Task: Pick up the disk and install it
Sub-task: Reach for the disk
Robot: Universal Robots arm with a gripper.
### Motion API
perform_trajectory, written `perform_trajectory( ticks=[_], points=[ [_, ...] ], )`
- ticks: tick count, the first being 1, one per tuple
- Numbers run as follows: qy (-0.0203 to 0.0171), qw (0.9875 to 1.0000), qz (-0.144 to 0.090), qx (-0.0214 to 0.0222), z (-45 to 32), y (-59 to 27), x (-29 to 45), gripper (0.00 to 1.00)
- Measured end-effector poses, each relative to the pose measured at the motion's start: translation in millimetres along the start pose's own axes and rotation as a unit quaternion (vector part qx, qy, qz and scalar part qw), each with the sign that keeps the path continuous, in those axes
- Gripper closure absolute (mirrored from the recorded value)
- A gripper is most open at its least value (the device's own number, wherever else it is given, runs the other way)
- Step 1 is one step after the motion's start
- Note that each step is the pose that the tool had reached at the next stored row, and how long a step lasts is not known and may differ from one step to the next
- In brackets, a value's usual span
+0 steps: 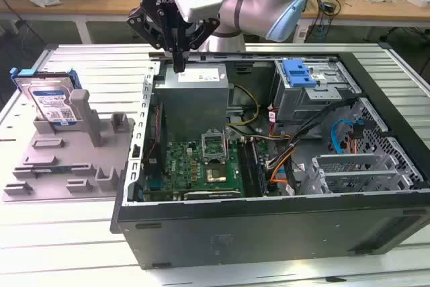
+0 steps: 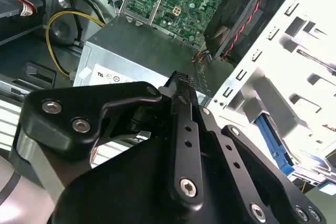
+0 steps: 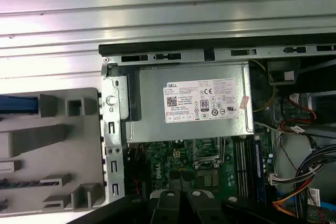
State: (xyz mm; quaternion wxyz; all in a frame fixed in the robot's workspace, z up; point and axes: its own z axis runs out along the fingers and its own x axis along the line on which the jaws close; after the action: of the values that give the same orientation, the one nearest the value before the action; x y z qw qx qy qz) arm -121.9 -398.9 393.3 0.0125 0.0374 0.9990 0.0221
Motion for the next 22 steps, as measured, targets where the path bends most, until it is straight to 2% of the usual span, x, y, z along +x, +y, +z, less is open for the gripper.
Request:
perform_trajectory(
  ticks=[19, 20, 21, 22],
  points=[
    [0.0000, 1.0000, 0.000, 0.0000, 0.0, 0.0, 0.6, 0.89],
    [0.0000, 1.0000, 0.000, 0.0000, -0.1, -0.1, 4.6, 0.89],
    [0.0000, 1.0000, 0.000, -0.0001, -0.1, 1.8, 15.7, 0.89],
    [0.0000, 1.0000, 0.000, 0.0000, -0.2, 4.3, 22.9, 0.89]
  ],
)
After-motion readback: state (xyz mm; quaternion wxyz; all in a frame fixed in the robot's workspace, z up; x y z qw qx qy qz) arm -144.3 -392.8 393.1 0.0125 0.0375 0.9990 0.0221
